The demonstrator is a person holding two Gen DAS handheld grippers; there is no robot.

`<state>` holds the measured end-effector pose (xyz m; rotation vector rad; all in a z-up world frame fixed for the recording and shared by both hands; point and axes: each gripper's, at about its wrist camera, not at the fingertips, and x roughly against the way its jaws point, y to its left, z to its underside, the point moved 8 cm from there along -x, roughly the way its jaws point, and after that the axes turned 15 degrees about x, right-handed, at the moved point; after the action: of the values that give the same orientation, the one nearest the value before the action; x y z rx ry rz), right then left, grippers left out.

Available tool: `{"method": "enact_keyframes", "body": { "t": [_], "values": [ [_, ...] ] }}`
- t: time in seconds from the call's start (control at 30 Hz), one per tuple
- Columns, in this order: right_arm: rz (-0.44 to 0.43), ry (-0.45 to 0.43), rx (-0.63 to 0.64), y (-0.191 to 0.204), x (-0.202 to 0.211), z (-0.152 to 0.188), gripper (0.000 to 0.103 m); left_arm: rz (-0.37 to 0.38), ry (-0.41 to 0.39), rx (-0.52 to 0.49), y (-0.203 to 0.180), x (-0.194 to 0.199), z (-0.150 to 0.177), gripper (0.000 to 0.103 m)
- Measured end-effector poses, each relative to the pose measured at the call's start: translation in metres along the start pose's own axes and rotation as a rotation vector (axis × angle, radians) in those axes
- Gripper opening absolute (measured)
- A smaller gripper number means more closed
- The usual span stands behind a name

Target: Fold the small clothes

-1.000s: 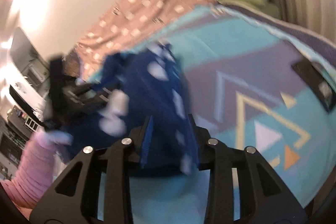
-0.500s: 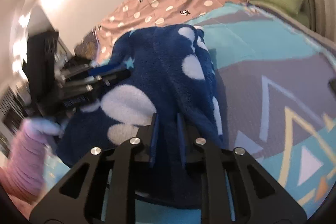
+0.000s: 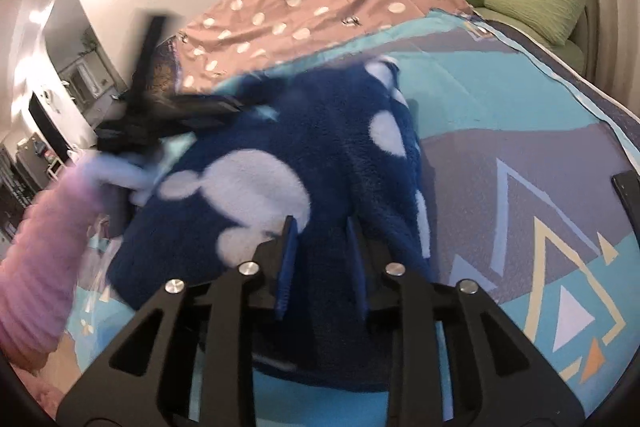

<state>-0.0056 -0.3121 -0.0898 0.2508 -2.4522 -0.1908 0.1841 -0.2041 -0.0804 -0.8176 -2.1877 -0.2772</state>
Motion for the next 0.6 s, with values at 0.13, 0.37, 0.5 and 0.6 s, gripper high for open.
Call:
{"method": "enact_keyframes", "body": {
  "t": [0.13, 0.37, 0.5, 0.6],
  "values": [
    [0.028, 0.014, -0.004, -0.008, 0.009, -0.018, 0.027, 0.014, 0.022, 0.026, -0.004, -0.019, 0.009, 0.042],
    [0.084, -0.084, 0.182, 0.006, 0.0, -0.12, 0.039, 0.013, 0.022, 0.006, -0.005, -0.01, 0.007, 0.041],
    [0.108, 0.183, 0.107, -0.031, -0.09, -0.104, 0.036, 0.053, -0.002, 0.051, 0.006, 0.003, 0.0, 0.044],
    [0.008, 0.214, -0.001, -0.054, -0.124, -0.081, 0.036, 0.111, -0.056, 0.114, 0.019, 0.021, -0.014, 0.044]
  ]
}}
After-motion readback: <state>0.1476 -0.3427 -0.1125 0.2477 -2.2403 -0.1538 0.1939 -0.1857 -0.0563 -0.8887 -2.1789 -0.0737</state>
